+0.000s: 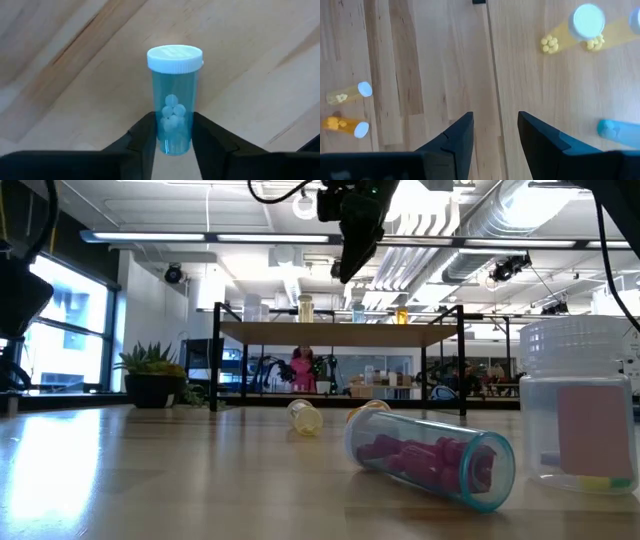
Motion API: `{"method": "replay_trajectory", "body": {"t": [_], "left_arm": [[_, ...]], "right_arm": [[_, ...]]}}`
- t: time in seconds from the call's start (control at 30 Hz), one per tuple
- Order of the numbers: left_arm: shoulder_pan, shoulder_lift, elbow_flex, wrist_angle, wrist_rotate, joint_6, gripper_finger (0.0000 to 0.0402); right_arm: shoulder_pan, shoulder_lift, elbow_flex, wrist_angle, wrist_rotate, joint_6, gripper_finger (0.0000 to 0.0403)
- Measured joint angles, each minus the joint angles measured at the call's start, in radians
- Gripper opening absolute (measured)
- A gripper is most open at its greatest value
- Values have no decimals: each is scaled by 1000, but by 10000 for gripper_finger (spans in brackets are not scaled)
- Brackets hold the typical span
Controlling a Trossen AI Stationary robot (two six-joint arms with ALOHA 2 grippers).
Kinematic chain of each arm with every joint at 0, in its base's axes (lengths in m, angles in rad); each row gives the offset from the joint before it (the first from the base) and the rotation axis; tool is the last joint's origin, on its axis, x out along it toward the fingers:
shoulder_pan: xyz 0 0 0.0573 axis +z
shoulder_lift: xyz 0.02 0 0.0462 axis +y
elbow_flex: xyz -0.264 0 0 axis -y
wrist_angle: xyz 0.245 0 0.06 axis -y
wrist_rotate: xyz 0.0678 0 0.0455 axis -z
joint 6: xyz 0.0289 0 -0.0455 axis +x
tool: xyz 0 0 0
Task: Pick and place medicine bottles onto shelf by color
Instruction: Put the blue pill bottle aligned with the other blue pill bottle on the shelf
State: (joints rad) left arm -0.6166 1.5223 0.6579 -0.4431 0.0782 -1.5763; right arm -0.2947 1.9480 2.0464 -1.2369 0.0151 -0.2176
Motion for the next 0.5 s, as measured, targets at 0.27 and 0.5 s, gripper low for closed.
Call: {"method": "replay_trajectory", "body": {"t": [0.27, 0.5], "left_arm": [[85, -5, -2, 14, 24, 199, 77], [224, -13, -5, 128, -78, 453, 86]], "right_arm": [[0, -65, 0, -25, 3, 11, 145], [0, -124, 0, -38, -66, 8, 145]]}}
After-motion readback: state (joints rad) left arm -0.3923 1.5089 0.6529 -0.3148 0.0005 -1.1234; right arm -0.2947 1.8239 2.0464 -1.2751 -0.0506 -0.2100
